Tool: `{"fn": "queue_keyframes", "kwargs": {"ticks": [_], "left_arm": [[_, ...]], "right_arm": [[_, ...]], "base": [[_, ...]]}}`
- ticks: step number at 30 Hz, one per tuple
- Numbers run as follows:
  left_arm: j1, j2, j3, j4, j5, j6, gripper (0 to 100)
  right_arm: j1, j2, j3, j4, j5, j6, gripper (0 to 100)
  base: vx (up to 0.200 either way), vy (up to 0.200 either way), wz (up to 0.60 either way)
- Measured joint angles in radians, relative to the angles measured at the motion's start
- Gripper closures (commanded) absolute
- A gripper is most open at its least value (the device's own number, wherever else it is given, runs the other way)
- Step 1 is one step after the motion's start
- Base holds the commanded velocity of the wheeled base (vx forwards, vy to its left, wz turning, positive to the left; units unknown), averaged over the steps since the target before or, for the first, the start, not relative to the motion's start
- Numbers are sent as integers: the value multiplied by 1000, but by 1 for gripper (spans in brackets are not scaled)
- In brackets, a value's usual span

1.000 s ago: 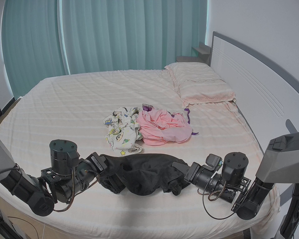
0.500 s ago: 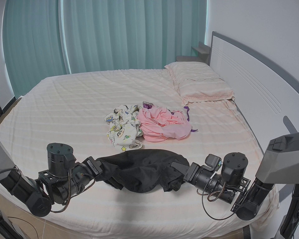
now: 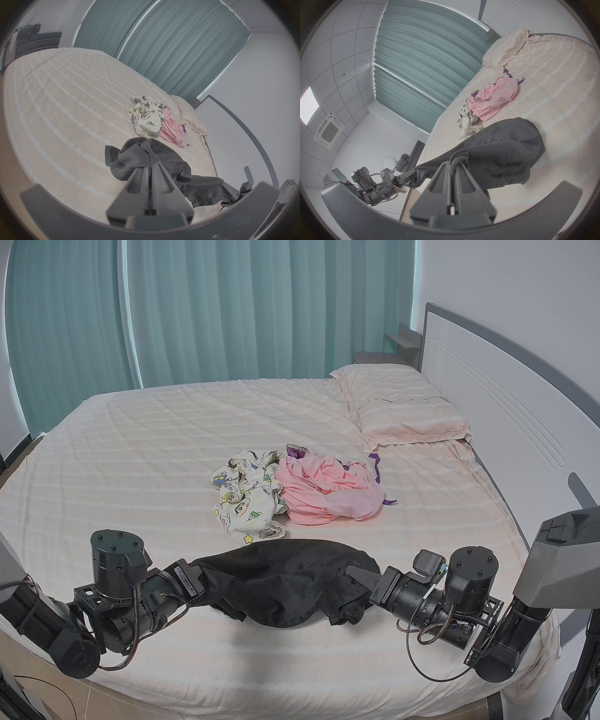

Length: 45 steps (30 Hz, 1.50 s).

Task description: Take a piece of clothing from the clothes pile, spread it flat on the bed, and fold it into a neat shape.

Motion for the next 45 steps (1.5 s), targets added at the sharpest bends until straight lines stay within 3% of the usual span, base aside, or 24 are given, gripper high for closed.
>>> {"fn": "queue_keyframes", "kwargs": {"ticks": [12,24,45], "left_arm": [[0,-43,20,1,0,-1,100],[1,-114,18,1,-6,-64,100],[51,-141,26,2,-55,-68,100]], "right_arm": [[-4,-35,17,0,-51,-15,100],[-11,-140,51,0,-56,-21,100],[-40,-162,46,0,-55,-21,100]], "base": [[0,0,0],[0,200,0],[0,200,0]]}}
